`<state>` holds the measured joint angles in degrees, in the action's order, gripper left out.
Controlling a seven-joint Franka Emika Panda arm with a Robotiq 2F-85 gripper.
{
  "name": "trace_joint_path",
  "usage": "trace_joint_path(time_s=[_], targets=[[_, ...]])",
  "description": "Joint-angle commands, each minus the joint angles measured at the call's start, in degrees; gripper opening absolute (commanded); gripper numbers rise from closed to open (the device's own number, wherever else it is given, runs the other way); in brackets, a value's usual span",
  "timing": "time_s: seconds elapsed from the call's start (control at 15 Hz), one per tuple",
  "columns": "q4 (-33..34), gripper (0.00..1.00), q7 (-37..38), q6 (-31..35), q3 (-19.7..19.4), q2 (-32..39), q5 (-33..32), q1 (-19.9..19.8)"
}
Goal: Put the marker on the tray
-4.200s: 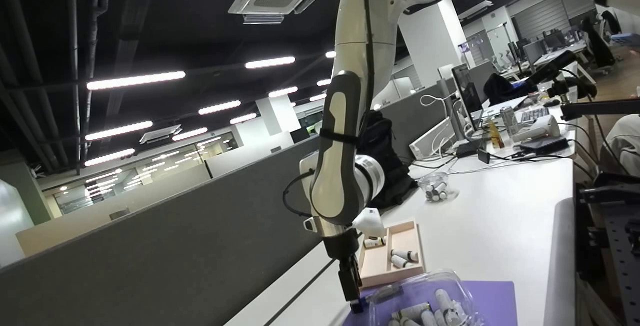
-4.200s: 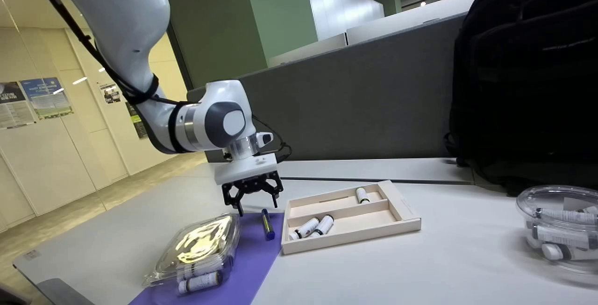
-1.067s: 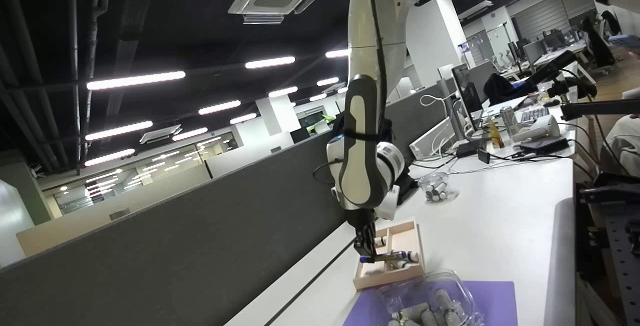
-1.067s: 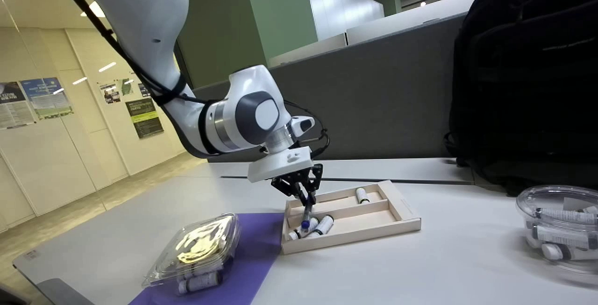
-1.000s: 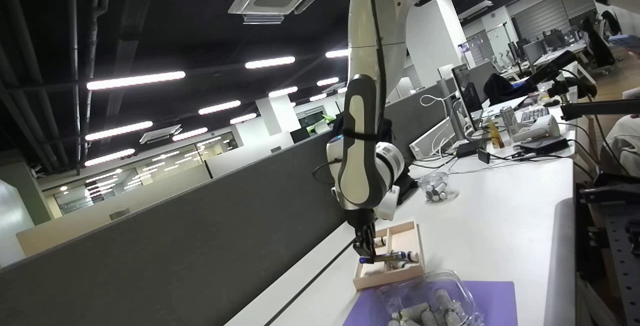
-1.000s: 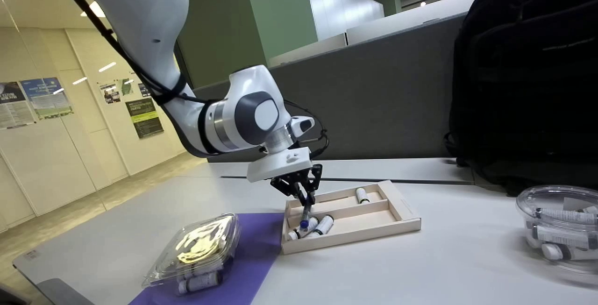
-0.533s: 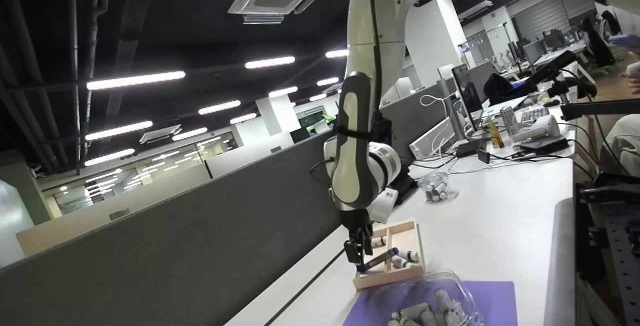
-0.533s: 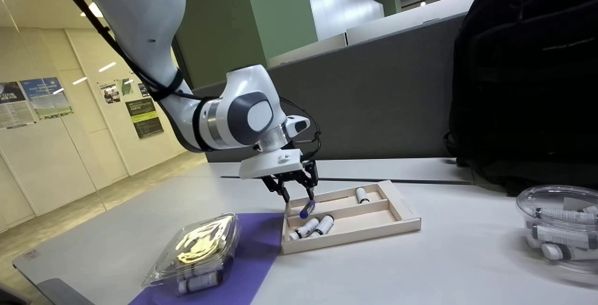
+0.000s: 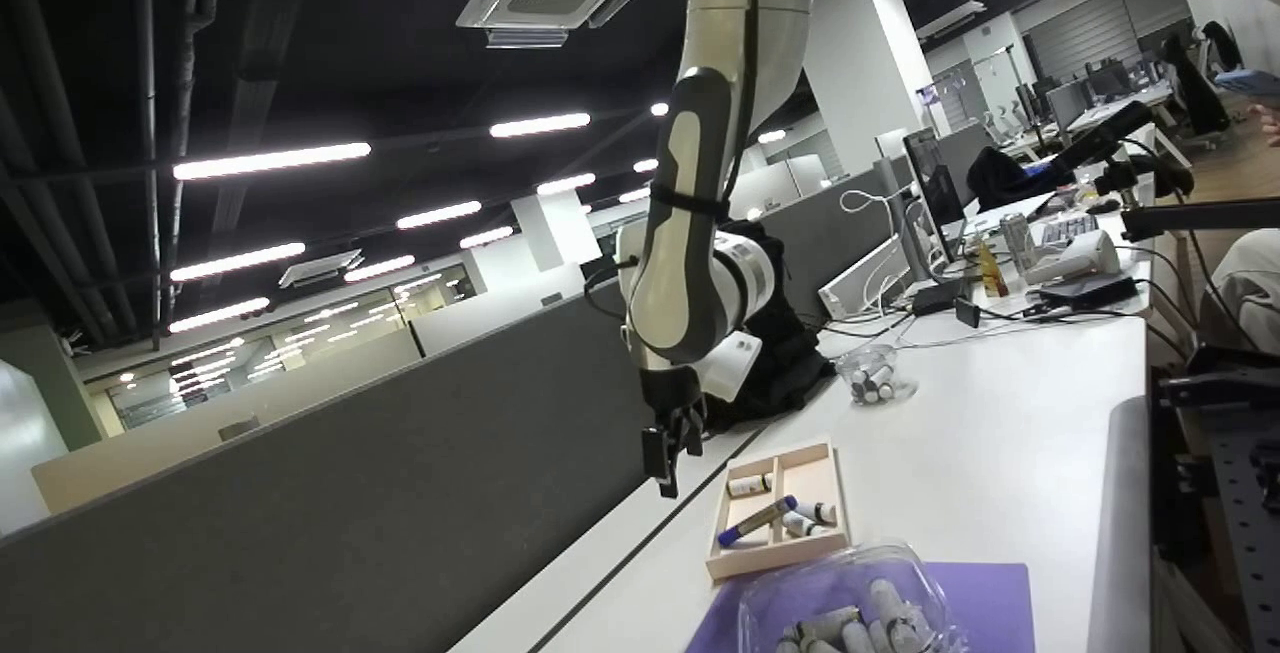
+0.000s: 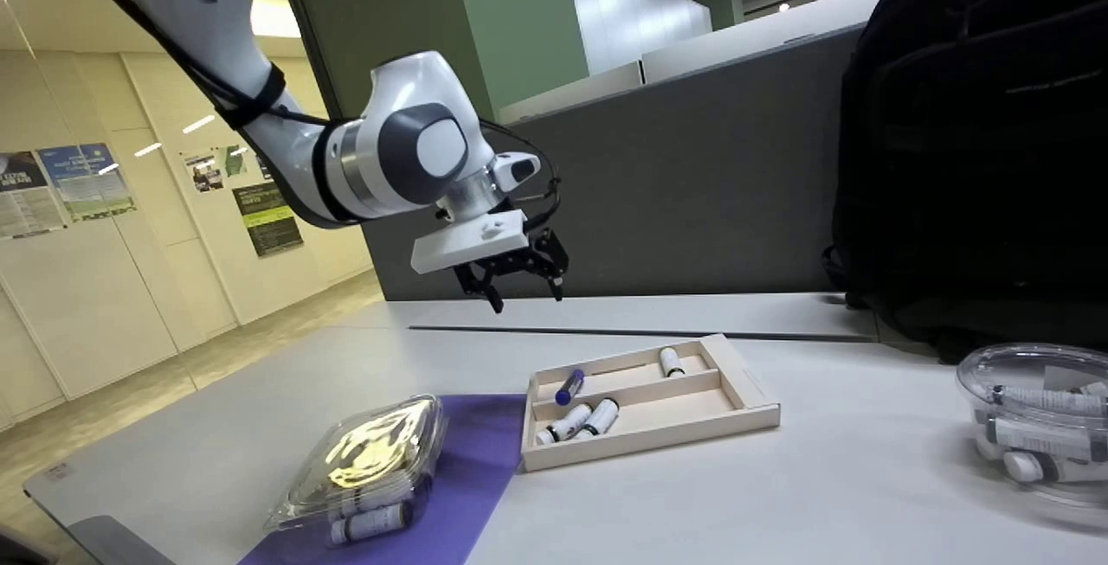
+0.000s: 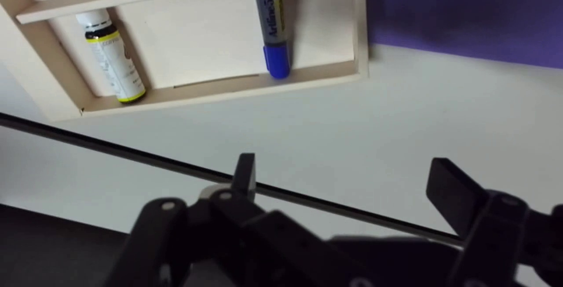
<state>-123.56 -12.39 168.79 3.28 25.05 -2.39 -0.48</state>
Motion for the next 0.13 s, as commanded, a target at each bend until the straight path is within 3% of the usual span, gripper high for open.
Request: trace_joint_path(time_s=[0.0, 0.07], targets=[[-4.28, 1.00, 2.53, -1.57, -1.23, -6.44, -1.60, 1.24], [-4.68, 1.00, 2.74, -2.16, -1.42, -7.26, -1.63, 1.36]])
